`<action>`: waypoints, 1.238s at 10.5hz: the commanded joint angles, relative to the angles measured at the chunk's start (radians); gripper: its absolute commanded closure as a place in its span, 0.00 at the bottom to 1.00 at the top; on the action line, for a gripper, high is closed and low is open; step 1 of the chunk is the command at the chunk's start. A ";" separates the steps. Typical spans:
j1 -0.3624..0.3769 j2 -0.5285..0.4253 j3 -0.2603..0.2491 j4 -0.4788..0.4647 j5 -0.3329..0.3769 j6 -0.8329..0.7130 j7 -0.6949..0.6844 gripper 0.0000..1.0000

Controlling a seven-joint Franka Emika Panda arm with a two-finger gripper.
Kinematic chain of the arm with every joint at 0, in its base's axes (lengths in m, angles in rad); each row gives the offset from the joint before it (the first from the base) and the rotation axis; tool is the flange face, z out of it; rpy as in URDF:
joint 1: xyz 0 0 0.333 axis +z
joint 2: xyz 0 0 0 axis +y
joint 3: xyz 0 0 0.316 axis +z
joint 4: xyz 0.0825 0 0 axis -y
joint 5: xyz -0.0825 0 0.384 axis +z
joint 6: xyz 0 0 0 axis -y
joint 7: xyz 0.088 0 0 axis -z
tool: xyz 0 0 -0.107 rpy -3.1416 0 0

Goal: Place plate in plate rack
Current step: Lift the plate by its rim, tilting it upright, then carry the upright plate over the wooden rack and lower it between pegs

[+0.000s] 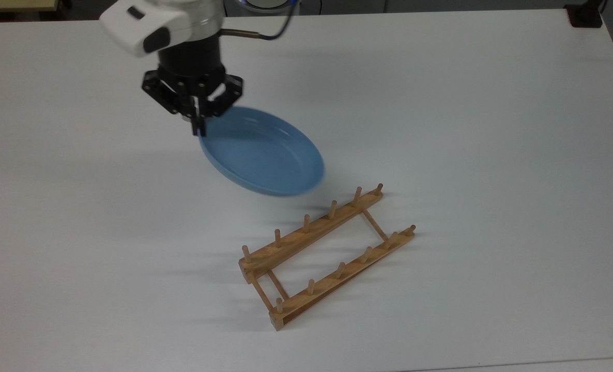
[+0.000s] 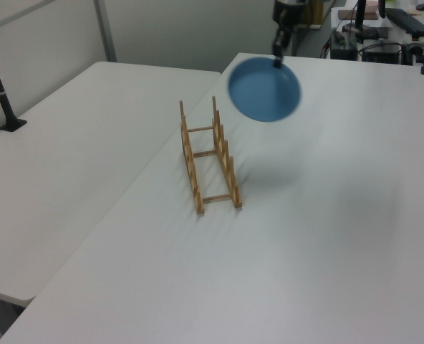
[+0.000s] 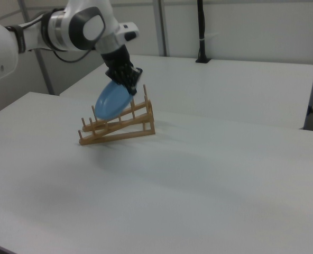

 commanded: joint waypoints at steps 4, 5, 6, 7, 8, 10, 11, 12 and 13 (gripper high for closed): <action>0.095 0.066 -0.010 0.028 -0.443 0.367 0.652 1.00; 0.103 0.080 -0.010 0.024 -0.550 0.374 0.741 1.00; 0.115 0.089 -0.010 0.020 -0.662 0.375 0.832 1.00; 0.117 0.104 -0.008 0.020 -0.744 0.380 0.917 1.00; 0.120 0.111 -0.008 0.018 -0.806 0.386 0.976 1.00; 0.141 0.127 -0.007 0.017 -0.837 0.388 1.001 1.00; 0.149 0.143 -0.007 0.018 -0.847 0.388 1.001 1.00; 0.160 0.152 -0.007 0.018 -0.858 0.388 1.001 1.00; 0.164 0.155 -0.007 0.018 -0.858 0.388 1.001 1.00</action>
